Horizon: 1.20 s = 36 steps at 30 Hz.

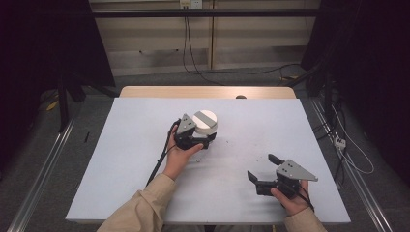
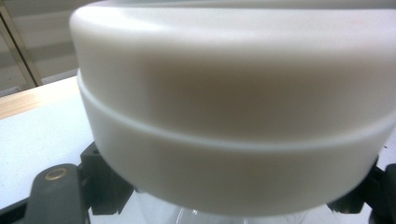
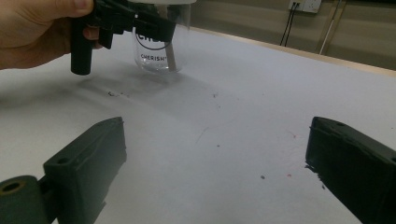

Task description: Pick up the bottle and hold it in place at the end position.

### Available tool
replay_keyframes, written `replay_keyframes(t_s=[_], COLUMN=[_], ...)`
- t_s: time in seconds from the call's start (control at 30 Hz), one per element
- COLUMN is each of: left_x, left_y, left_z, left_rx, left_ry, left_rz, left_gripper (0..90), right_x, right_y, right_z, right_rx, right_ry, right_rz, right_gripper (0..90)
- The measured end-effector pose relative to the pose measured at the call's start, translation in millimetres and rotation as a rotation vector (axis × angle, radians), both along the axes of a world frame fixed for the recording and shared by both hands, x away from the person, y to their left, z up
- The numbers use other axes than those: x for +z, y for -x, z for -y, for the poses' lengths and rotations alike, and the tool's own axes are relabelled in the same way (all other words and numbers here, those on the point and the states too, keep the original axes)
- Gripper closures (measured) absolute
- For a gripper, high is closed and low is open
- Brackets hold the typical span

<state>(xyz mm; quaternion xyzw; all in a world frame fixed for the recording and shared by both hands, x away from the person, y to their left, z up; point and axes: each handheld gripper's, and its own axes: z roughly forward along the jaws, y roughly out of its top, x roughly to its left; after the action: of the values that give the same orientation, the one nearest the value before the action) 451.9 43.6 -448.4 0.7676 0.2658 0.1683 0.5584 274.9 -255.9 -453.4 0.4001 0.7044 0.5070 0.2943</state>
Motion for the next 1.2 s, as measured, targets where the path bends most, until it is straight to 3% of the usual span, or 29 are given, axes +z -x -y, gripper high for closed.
replay_keyframes(t_s=[1.2], left_x=[-11.4], left_y=[-5.7], left_z=[7.9], left_rx=[0.007], left_ry=[-0.028], left_rz=[-0.006], left_gripper=[18.6], right_x=[-0.5], right_y=[-0.8], right_z=[-2.7], right_rx=[0.005], right_ry=[0.000], right_rz=[-0.005], right_gripper=[4.5])
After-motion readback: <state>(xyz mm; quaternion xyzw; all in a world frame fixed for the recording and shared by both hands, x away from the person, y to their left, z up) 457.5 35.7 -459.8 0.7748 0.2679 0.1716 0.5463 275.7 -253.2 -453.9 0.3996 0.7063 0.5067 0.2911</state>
